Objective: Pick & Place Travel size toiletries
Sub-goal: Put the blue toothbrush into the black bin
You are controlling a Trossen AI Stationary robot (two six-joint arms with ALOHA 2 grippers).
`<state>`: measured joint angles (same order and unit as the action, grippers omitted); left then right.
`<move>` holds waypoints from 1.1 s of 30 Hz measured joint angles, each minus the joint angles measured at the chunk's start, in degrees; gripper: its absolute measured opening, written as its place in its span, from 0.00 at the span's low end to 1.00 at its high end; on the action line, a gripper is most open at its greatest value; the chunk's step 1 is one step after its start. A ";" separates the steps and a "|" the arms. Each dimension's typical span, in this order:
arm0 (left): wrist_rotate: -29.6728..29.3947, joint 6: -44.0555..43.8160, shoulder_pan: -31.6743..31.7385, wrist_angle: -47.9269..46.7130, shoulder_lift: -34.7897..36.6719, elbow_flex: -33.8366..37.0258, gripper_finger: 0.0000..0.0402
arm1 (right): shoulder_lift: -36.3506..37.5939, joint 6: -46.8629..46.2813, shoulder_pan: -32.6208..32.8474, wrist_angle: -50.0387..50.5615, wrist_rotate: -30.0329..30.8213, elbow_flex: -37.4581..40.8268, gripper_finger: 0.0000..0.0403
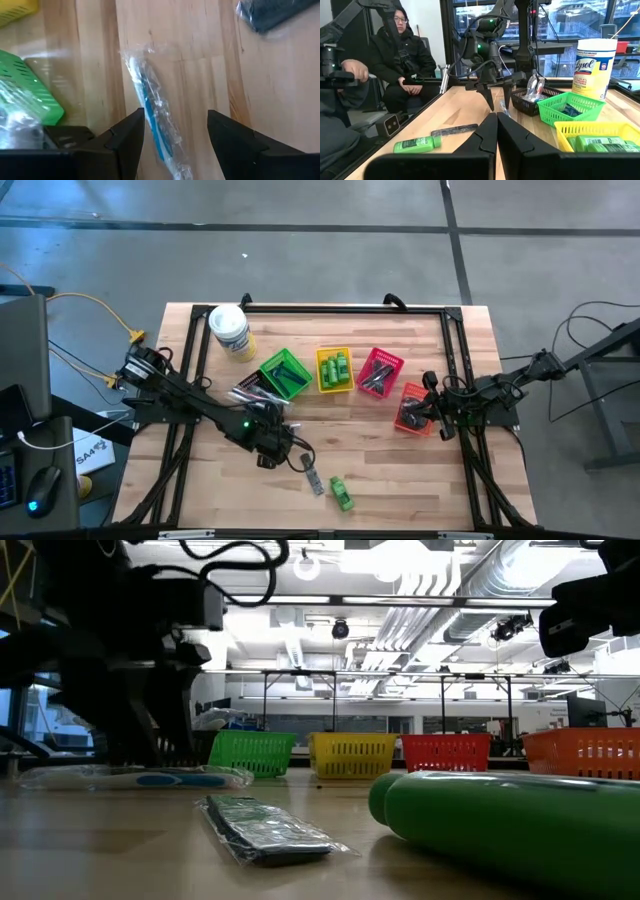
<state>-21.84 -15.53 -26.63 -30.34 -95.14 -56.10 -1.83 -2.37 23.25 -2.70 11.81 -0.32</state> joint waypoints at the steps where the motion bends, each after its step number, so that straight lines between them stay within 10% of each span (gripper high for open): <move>1: 0.02 0.09 0.02 -0.15 -0.38 0.00 0.52 | 0.00 0.00 0.00 0.00 0.00 0.00 0.01; 33: 8.79 -1.23 7.97 0.29 -4.12 -0.04 0.52 | 0.00 -0.42 0.01 0.02 -0.04 0.00 0.01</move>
<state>-13.05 -16.77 -18.67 -30.05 -99.26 -56.14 -1.83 -2.79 23.26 -2.68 11.77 -0.32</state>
